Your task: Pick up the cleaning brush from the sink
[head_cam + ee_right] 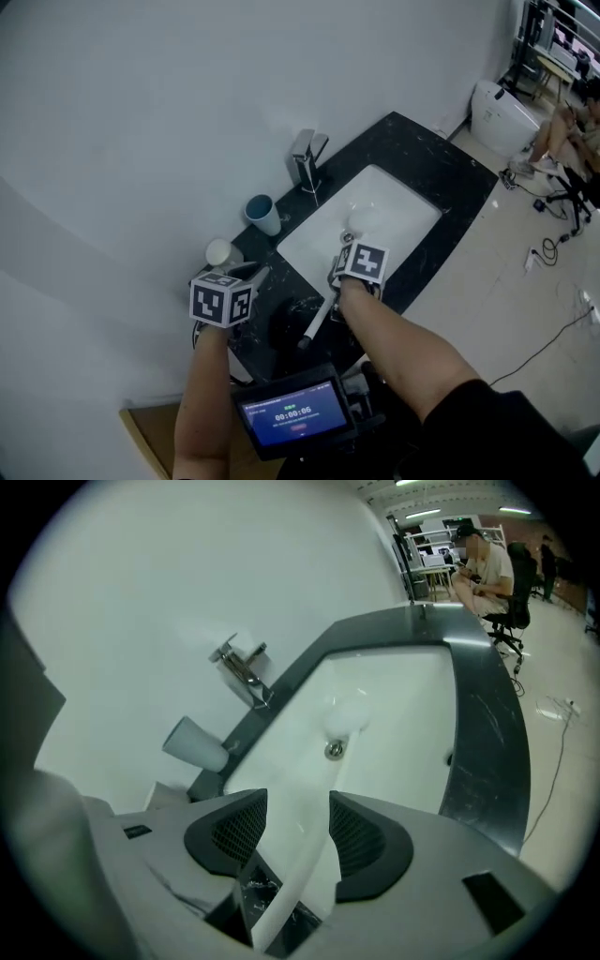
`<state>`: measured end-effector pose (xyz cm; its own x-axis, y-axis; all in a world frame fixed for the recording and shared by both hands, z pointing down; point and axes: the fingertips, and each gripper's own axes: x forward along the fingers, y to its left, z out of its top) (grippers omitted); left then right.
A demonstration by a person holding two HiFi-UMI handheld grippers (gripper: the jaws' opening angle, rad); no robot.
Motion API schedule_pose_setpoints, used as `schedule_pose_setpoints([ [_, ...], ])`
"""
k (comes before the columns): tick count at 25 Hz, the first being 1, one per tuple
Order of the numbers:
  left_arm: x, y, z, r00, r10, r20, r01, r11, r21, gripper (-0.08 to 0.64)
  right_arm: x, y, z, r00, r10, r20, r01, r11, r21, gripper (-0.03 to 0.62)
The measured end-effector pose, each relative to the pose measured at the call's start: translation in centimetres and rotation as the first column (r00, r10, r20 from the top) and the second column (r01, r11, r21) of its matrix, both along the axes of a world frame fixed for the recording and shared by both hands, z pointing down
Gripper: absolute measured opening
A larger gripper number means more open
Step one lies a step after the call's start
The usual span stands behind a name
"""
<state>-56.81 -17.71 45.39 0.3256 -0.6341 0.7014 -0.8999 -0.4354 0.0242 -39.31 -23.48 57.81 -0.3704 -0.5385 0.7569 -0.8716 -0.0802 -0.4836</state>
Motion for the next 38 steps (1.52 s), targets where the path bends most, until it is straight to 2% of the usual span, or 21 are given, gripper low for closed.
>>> schedule_pose_setpoints([
  [3,-0.1,-1.0,1.5,0.999,0.017,0.033,-0.016,0.999,-0.038,0.08,-1.3,0.6,3.4,1.0,0.01,-0.022,-0.012,0.995,-0.102,0.204],
  [6,-0.1,-1.9,3.5,0.996,0.05,0.074,-0.043,0.995,-0.095,0.08,-1.5,-0.3,5.7,0.999,0.03,-0.044,-0.037,0.988,-0.151,0.204],
  [9,-0.2,-2.9,5.1,0.994,0.041,0.104,-0.027,0.991,-0.132,0.08,-2.2,-0.4,7.4,0.998,0.042,-0.044,-0.052,0.969,-0.241,0.204],
  [13,0.7,-3.8,6.2,0.998,0.007,0.067,0.002,0.99,-0.138,0.08,-2.5,0.9,8.9,0.995,0.088,-0.057,-0.102,0.926,-0.363,0.204],
  [15,0.2,-3.8,6.6,0.997,-0.007,0.079,0.019,0.99,-0.14,0.08,-2.6,0.9,9.4,0.993,0.099,-0.063,-0.116,0.917,-0.382,0.164],
  [17,-0.6,-3.4,7.0,0.995,-0.023,0.094,0.036,0.988,-0.15,0.08,-2.9,1.3,9.6,0.992,0.11,-0.061,-0.125,0.906,-0.405,0.09],
  [18,-0.8,-3.2,7.2,0.995,-0.033,0.09,0.047,0.987,-0.153,0.08,-2.8,1.5,9.8,0.992,0.11,-0.068,-0.128,0.902,-0.412,0.084],
  [23,-0.4,-2.8,8.0,0.998,-0.028,0.053,0.036,0.985,-0.168,0.08,-2.3,1.4,10.6,0.99,0.11,-0.088,-0.137,0.899,-0.417,0.084],
  [24,-0.4,-2.8,8.0,0.998,-0.028,0.053,0.036,0.985,-0.167,0.08,-2.5,1.5,10.7,0.991,0.109,-0.084,-0.134,0.898,-0.42,0.056],
  [30,-0.4,-2.6,8.1,0.999,-0.016,0.048,0.024,0.986,-0.167,0.08,-2.7,1.3,10.1,0.989,0.141,-0.035,-0.143,0.904,-0.403,0.046],
  [32,-0.7,-2.3,7.6,0.998,-0.045,0.042,0.051,0.987,-0.15,0.08,-2.4,1.3,9.5,0.988,0.152,-0.024,-0.15,0.909,-0.388,0.046],
  [34,-2.0,-2.0,6.4,0.992,-0.118,0.041,0.122,0.988,-0.1,0.08,-2.6,0.9,8.8,0.99,0.139,-0.007,-0.132,0.926,-0.352,0.046],
  [36,-2.6,-1.4,5.3,0.983,-0.183,-0.001,0.183,0.982,-0.053,0.08,-2.6,0.5,7.6,0.994,0.104,0.018,-0.094,0.95,-0.296,0.046],
  [38,-1.6,-0.9,4.7,0.979,-0.192,-0.066,0.19,0.981,-0.033,0.08,-1.0,0.5,6.7,0.995,0.099,0.03,-0.088,0.965,-0.245,0.046],
])
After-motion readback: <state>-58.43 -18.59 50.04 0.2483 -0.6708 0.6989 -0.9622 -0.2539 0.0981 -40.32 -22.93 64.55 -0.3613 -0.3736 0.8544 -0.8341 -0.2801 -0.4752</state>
